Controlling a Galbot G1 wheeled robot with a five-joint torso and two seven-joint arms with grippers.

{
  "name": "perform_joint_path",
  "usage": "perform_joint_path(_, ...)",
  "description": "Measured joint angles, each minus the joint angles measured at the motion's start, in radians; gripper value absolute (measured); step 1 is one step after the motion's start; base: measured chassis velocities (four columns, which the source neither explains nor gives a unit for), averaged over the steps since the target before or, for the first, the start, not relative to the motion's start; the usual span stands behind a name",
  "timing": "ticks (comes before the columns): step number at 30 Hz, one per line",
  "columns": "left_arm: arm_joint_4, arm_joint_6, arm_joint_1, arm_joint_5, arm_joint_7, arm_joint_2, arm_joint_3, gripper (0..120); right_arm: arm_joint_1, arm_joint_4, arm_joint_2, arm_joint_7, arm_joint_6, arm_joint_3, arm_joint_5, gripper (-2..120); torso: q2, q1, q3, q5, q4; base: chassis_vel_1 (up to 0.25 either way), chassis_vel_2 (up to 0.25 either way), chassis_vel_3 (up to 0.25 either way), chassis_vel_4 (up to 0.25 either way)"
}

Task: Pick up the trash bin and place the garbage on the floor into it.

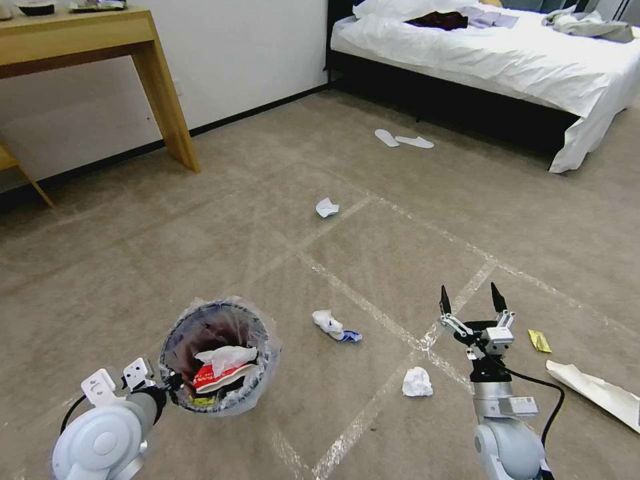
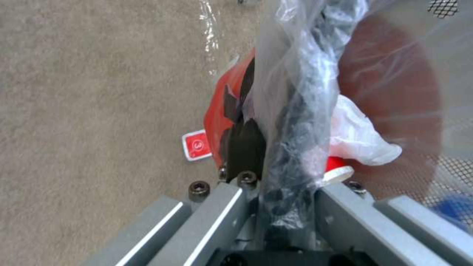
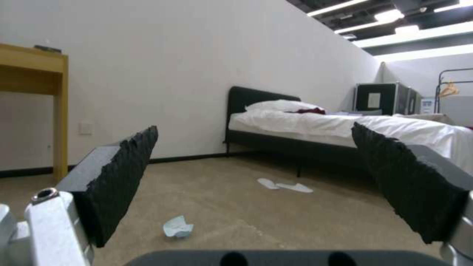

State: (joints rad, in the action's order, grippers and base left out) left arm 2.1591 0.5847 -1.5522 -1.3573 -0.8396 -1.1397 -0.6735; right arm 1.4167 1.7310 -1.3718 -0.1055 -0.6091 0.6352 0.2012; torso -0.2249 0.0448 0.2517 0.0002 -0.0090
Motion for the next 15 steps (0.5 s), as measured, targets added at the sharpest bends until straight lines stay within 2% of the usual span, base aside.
perform_joint_path(7, 0.005, 0.000, -0.002, 0.002, 0.000, -0.003, 0.001, 0, -0.001, -0.003, 0.001, -0.004, -0.003, -0.004, 0.001, 100, 0.000, 0.000, 0.000, 0.0001, 0.0000, -0.098, 0.084, 0.099, -0.095)
perform_joint_path(15, 0.008, 0.000, -0.005, 0.005, 0.000, -0.004, 0.001, 0, 0.001, -0.004, 0.002, -0.016, -0.006, -0.005, 0.003, 100, 0.000, 0.000, 0.000, 0.0001, -0.0001, -0.103, 0.132, 0.114, -0.127)
